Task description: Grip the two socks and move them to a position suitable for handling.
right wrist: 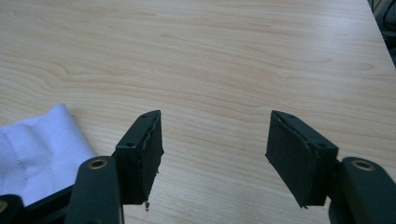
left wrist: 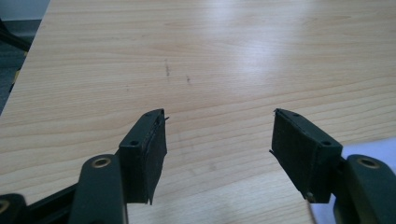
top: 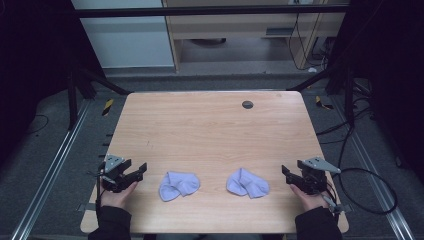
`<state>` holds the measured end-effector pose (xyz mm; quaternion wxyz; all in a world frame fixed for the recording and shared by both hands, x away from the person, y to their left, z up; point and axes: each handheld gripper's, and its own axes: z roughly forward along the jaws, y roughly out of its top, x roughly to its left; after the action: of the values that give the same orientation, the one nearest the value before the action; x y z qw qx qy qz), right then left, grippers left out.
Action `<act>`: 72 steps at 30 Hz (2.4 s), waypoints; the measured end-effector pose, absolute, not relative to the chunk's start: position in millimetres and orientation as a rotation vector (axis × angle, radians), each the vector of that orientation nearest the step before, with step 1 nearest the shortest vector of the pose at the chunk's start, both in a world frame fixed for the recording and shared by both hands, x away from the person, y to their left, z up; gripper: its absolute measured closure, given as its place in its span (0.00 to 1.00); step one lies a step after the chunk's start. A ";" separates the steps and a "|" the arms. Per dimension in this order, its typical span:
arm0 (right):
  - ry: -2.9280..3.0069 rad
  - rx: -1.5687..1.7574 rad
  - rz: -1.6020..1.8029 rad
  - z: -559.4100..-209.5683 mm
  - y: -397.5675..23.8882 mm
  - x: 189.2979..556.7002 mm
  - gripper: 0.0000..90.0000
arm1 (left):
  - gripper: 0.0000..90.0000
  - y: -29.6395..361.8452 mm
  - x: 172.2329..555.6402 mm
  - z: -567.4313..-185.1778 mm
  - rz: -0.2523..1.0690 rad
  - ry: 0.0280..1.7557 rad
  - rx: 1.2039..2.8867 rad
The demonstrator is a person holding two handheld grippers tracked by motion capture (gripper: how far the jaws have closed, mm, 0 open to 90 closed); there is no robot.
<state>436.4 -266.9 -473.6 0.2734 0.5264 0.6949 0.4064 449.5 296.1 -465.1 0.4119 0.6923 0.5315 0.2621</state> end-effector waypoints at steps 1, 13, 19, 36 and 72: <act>1.874 1.409 1.093 -473.4 -265.4 436.0 0.40 | 0.37 293.7 449.0 -464.2 0.653 1.334 1.737; 1.954 1.312 1.149 -465.7 -240.1 430.7 0.33 | 0.32 257.8 438.4 -455.5 0.586 1.237 1.788; 1.997 1.262 1.137 -462.2 -230.9 428.3 0.35 | 0.30 239.7 433.7 -452.8 0.568 1.187 1.814; 2.051 1.202 1.157 -454.6 -209.4 417.9 0.41 | 0.35 185.7 425.4 -452.7 0.525 1.086 1.880; 2.260 1.138 1.132 -475.1 -192.8 401.9 0.66 | 0.59 78.4 437.4 -471.0 0.430 0.977 2.015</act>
<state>401.9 -192.8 -475.1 0.1839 0.4035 0.8014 0.4015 437.4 78.4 -471.0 0.4175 0.8030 0.3892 0.1715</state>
